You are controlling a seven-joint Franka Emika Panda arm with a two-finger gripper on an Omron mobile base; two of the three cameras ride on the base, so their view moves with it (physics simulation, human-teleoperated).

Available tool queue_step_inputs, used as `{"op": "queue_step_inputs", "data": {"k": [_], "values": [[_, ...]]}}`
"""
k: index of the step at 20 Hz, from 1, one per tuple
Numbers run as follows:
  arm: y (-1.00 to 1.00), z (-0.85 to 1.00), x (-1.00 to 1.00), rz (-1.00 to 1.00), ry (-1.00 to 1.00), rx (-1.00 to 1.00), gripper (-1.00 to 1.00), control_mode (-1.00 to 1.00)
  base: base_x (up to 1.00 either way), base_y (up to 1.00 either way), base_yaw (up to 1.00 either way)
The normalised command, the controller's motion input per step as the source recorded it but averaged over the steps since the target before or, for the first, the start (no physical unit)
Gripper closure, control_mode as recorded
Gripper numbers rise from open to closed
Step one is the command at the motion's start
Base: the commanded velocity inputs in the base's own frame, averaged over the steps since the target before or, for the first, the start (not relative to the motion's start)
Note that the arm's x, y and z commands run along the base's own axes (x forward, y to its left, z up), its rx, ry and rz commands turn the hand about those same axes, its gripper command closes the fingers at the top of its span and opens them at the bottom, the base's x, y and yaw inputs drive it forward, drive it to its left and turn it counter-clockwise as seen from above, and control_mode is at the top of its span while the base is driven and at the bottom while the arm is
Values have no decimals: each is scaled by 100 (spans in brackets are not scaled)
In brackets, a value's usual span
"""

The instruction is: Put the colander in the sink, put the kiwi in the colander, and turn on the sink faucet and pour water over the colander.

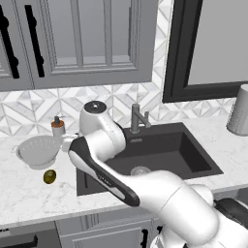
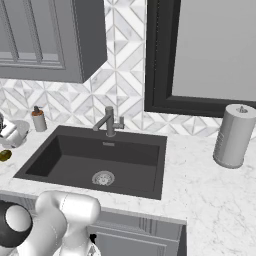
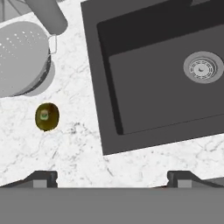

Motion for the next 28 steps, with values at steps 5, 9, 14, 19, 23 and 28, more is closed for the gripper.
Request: {"op": "queue_step_inputs", "data": {"k": [5,9,14,19,23,28], "values": [[41,-37,42,-4,0,7,-100,-100,0,0,0],[61,-15,66,-6,0,4,-100,-100,0,0,0],[60,0,55,-6,0,0,-100,-100,0,0,0],[25,-5,37,0,8,0,-100,-100,0,0,0],[16,-24,38,0,2,0,-100,-100,0,0,0],[9,-43,25,0,1,0,-100,-100,0,0,0]]}}
